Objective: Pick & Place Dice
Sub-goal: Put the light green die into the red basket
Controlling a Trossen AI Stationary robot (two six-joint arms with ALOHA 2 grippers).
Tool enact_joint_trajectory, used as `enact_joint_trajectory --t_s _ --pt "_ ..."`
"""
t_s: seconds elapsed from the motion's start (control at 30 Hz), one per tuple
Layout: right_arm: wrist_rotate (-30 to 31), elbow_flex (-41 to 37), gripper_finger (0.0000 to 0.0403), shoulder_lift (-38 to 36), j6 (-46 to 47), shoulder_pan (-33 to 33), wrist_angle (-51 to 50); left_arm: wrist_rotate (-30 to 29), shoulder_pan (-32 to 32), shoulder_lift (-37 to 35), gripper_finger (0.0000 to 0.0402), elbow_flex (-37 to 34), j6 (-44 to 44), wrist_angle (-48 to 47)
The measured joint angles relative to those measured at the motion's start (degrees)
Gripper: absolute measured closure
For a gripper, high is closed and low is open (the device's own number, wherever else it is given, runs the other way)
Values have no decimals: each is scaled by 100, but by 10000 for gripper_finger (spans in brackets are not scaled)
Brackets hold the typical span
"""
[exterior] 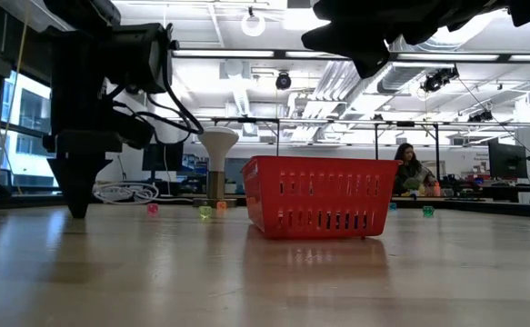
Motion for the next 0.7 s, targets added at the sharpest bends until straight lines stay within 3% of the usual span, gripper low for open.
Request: enact_joint_trajectory --t_s 0.07,0.33,0.5,0.7 --pt "0 0 239 0 0 0 -3 -37 -34 2 360 77 -20 -62" --pt "38 0 239 2 0 0 -13 -766 -800 -328 362 999 522 136" --pt "309 -2 239 2 0 2 12 -1054 -1234 -403 362 1288 1695 1907" --pt "290 0 239 4 -117 115 520 -1051 -1326 37 362 1265 2900 3740"
